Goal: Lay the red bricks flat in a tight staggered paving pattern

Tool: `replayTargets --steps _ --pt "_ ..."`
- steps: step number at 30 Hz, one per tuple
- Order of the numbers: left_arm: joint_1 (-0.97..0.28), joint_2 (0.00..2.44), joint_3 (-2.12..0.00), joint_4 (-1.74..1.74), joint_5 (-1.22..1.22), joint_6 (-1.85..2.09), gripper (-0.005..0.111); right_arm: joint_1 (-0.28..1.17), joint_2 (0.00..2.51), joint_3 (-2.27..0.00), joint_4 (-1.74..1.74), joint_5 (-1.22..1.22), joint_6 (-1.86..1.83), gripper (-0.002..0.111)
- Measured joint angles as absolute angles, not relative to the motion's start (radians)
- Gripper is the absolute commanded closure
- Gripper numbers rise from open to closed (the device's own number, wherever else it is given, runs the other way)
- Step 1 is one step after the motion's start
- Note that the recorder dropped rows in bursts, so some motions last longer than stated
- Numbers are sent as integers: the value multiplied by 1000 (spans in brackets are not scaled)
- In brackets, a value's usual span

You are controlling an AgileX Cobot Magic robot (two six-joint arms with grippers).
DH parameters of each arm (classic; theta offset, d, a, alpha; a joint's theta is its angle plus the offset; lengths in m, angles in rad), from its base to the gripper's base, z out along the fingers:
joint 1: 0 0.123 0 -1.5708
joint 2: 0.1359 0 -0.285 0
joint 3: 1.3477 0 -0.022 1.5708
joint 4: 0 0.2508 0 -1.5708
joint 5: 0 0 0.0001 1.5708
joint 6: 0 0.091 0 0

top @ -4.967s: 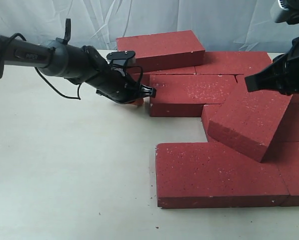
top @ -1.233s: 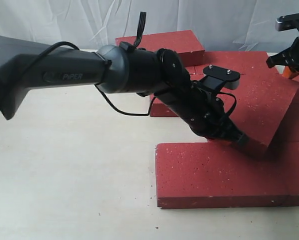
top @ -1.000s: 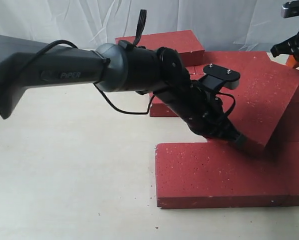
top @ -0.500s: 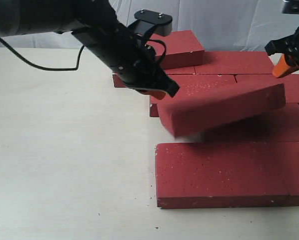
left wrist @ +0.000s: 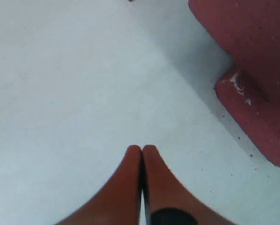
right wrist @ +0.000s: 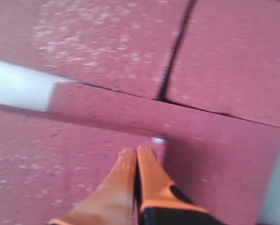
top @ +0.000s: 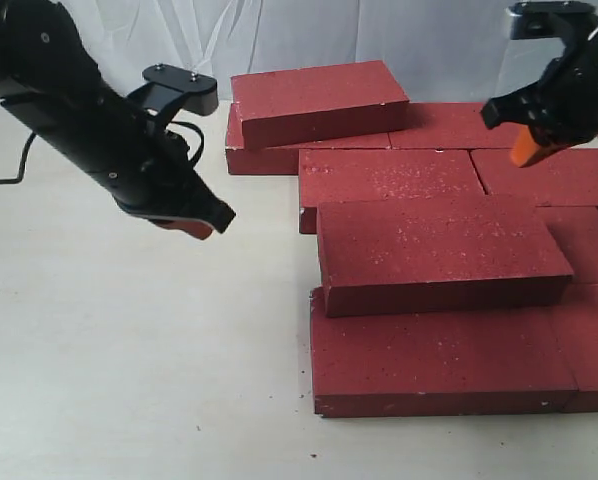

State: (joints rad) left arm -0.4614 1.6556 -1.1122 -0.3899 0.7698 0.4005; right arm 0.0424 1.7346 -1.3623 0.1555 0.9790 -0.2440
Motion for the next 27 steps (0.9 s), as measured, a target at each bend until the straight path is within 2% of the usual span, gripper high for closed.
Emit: replayTargets --steps 6,14,27 --pt "-530 1698 -1086 -415 739 404 107 5 1661 -1231 -19 990 -147 109" --pt "-598 1790 -1106 -452 708 404 107 5 1640 -1018 59 847 -173 109" --pt "-656 1863 -1190 -554 663 400 107 5 1639 -979 153 741 -206 109"
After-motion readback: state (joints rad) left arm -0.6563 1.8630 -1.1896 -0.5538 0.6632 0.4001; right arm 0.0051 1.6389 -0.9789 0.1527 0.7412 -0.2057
